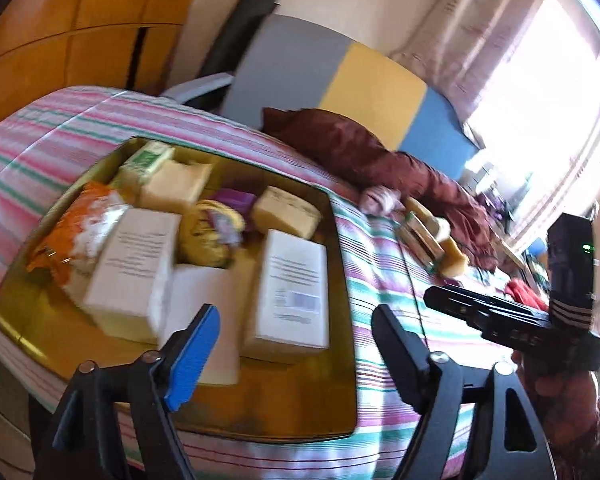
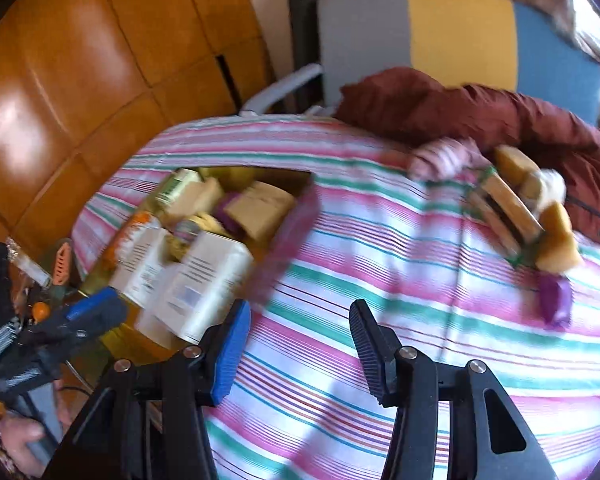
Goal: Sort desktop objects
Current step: 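Move both tools back from the gold tray to the pile of items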
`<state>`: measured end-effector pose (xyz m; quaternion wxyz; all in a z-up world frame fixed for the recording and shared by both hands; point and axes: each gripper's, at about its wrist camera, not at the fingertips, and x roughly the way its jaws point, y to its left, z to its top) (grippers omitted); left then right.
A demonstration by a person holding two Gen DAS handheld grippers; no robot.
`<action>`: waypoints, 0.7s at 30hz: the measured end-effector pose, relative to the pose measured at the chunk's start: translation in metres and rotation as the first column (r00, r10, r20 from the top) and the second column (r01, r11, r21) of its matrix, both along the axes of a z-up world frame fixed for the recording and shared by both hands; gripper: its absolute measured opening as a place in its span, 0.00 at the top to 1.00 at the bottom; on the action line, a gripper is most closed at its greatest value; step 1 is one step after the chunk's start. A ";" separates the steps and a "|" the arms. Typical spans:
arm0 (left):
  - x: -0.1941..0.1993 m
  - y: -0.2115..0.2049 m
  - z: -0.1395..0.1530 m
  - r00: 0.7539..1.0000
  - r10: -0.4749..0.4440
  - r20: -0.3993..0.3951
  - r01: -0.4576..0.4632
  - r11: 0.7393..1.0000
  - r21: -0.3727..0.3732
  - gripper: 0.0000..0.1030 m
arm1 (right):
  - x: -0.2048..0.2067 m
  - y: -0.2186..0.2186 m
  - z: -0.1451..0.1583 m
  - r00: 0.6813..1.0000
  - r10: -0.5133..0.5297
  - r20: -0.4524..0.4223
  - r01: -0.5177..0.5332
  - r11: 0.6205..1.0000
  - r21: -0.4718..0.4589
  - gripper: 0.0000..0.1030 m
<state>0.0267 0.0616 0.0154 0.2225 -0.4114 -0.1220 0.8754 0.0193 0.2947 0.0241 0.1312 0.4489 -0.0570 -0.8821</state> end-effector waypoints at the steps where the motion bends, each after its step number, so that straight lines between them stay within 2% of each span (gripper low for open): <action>1: 0.001 0.007 0.002 1.000 -0.018 -0.003 0.018 1.000 -0.004 0.21 | 0.000 0.011 -0.003 1.000 -0.017 0.011 0.017 1.000 0.009 0.49; 6: 0.004 0.044 0.009 0.994 -0.107 -0.012 0.107 0.994 -0.024 0.21 | 0.004 0.068 -0.012 0.994 -0.108 0.031 0.105 0.990 0.094 0.48; 14: 0.007 0.101 0.012 0.975 -0.224 0.003 0.224 0.972 -0.066 0.21 | -0.010 0.177 -0.024 0.953 -0.298 0.048 0.283 0.938 0.202 0.48; 18: 0.008 0.127 0.008 0.961 -0.276 0.024 0.277 0.956 -0.096 0.21 | -0.024 0.215 -0.040 0.951 -0.305 0.045 0.291 0.936 0.198 0.48; 21: 0.004 0.145 0.002 0.954 -0.296 0.048 0.300 0.949 -0.097 0.21 | -0.027 0.224 -0.053 0.954 -0.295 0.050 0.283 0.945 0.165 0.48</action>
